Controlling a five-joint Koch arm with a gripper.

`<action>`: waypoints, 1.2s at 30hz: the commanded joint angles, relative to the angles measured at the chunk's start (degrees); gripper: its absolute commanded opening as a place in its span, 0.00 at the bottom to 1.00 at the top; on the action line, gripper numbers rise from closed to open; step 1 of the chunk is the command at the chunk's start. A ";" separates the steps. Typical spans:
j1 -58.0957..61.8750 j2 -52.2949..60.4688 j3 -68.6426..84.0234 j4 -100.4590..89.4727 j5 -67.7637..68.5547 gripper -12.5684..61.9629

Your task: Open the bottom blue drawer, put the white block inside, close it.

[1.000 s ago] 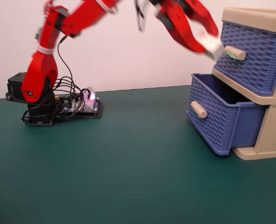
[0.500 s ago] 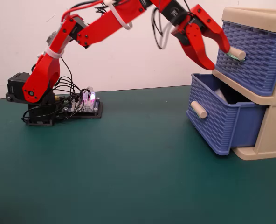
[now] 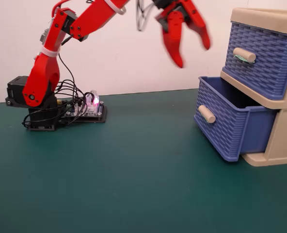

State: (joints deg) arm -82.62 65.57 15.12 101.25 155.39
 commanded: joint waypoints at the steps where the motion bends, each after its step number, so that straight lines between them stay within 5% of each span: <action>1: -0.44 2.55 -1.05 4.22 -1.23 0.62; 14: 0.62 -11.60 -1.93 2.46 -1.32 0.62; 36: -0.62 -19.95 -2.20 -37.53 -1.23 0.62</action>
State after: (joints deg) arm -82.18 43.86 15.38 69.70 154.69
